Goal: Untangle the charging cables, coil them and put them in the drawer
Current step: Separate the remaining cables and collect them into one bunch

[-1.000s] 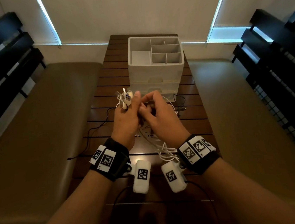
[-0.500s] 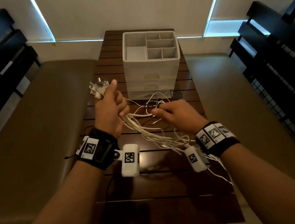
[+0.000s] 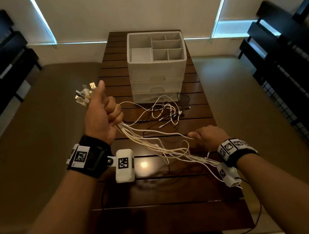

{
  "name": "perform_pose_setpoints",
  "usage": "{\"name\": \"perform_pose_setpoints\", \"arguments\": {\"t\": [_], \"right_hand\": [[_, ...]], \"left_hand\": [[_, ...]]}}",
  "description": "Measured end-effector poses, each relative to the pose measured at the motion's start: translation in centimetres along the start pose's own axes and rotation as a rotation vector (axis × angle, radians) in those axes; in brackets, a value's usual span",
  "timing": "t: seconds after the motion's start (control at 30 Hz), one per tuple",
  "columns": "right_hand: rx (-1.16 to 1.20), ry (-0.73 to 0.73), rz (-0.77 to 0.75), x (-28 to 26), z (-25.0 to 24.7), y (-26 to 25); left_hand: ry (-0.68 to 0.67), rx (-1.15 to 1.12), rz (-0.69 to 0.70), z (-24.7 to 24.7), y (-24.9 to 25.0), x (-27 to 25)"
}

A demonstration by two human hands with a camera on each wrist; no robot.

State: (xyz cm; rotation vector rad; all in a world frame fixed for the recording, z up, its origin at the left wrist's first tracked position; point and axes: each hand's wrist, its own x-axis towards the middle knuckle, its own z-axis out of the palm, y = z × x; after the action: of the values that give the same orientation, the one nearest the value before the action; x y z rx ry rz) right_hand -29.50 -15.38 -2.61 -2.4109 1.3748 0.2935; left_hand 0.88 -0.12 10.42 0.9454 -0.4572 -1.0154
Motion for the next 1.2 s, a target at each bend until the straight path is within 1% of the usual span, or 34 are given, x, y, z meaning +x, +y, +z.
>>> {"name": "perform_pose_setpoints", "arguments": {"t": [0.03,0.07,0.13,0.2,0.23,0.3,0.33,0.37,0.4,0.43,0.5,0.53,0.57,0.67,0.7,0.73,0.77,0.87,0.93,1.0,1.07,1.17,1.2], "right_hand": [[0.054,0.025,0.017,0.1,0.1,0.2],[0.177,0.069,0.041,0.2,0.1,0.5],[0.534,0.160,0.120,0.4,-0.1,1.1],[0.826,0.156,0.174,0.6,-0.5,1.2],[0.903,0.146,0.174,0.8,-0.7,1.1],[0.951,0.171,0.160,1.3,-1.0,0.9],[0.930,0.207,0.147,1.6,-1.1,1.0],[0.859,0.243,0.122,1.9,-1.2,1.1],[0.737,0.257,0.096,2.3,-1.2,1.4],[0.580,0.237,0.078,2.4,-1.1,1.8],[0.234,0.169,0.078,2.3,-0.7,2.6],[0.100,0.133,0.082,2.1,-0.5,2.9],[0.020,0.078,0.086,2.0,-0.1,3.1],[-0.076,-0.157,0.102,2.0,1.0,2.4],[-0.136,-0.180,0.102,1.9,1.1,1.9],[-0.201,-0.163,0.108,2.0,1.2,1.4],[-0.254,-0.116,0.106,2.2,1.0,0.9],[-0.273,0.095,0.051,2.7,-0.3,-1.1],[-0.146,0.206,-0.025,3.4,-1.1,-2.6],[0.126,0.265,-0.027,4.9,-1.5,-3.5],[0.381,0.307,0.049,6.6,-1.6,-3.7],[0.708,0.362,0.271,9.1,-1.1,-2.8],[0.810,0.355,0.323,9.8,-0.8,-2.5]], "left_hand": [[0.014,-0.016,0.001,-0.2,0.1,0.1],[0.025,-0.024,0.002,-0.5,0.1,0.2],[0.029,-0.005,0.000,-0.9,0.1,0.4],[0.032,0.020,-0.004,-1.3,-0.2,0.4],[0.039,0.028,-0.009,-1.4,-0.5,0.4],[0.056,0.033,-0.016,-1.7,-0.9,0.5],[0.065,0.030,-0.016,-1.9,-1.0,0.7],[0.074,0.028,-0.016,-2.2,-1.0,0.8],[0.082,0.029,-0.016,-2.5,-0.9,0.9],[0.087,0.031,-0.015,-2.8,-0.8,1.0],[0.091,0.032,-0.015,-3.0,-0.7,1.1],[0.093,0.027,-0.013,-3.0,-0.7,1.1],[0.094,0.022,-0.010,-2.9,-0.8,1.1],[0.093,0.041,-0.010,-2.5,-1.2,1.1],[0.091,0.050,-0.009,-2.3,-1.4,1.1],[0.088,0.054,-0.010,-2.2,-1.5,1.2],[0.086,0.053,-0.011,-2.1,-1.7,1.2],[0.083,0.063,-0.017,-1.8,-1.7,1.2],[0.072,0.068,-0.019,-1.5,-1.8,0.9],[0.054,0.074,-0.023,-1.1,-2.1,0.7],[0.034,0.079,-0.032,-0.6,-2.4,0.4],[0.005,0.102,-0.045,-0.3,-3.0,0.1],[-0.004,0.110,-0.050,-0.3,-3.2,0.0]]}}
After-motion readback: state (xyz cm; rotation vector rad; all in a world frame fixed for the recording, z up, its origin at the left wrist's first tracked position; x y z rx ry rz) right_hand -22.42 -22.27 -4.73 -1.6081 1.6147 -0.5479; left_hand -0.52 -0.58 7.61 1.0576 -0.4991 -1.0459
